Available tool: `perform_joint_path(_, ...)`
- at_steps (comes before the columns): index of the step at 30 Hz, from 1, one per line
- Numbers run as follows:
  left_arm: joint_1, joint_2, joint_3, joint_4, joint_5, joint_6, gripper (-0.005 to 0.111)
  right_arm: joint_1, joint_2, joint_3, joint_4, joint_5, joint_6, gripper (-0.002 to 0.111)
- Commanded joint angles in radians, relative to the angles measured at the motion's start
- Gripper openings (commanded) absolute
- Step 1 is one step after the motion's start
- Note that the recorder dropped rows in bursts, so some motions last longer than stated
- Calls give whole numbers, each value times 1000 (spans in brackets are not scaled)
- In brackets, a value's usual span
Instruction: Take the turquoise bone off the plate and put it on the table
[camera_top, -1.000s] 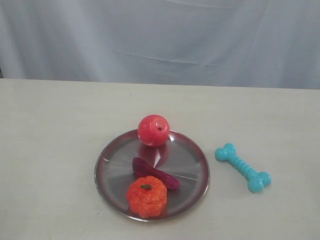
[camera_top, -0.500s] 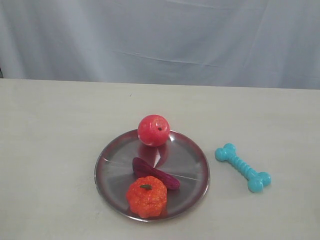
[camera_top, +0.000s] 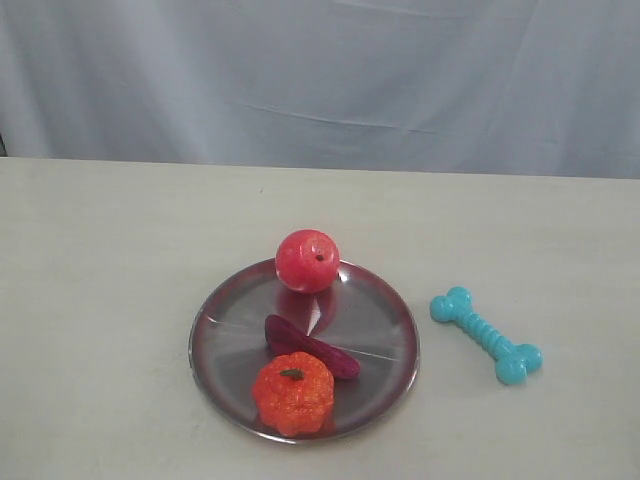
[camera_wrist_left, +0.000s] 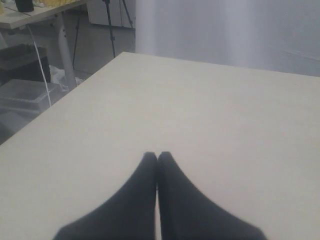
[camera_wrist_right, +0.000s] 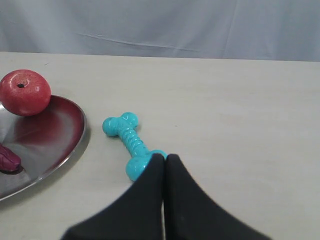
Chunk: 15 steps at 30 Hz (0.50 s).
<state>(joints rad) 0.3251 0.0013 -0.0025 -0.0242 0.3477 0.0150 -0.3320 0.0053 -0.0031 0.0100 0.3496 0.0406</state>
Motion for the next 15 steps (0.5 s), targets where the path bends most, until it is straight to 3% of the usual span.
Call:
perform_joint_path(1, 2, -1, 3, -1, -5, -4, 0, 1, -5, 3, -10, -1, 3, -1)
perform_joint_path(15, 2, -1, 3, -1, -5, -4, 0, 1, -5, 3, -10, -3, 16, -1)
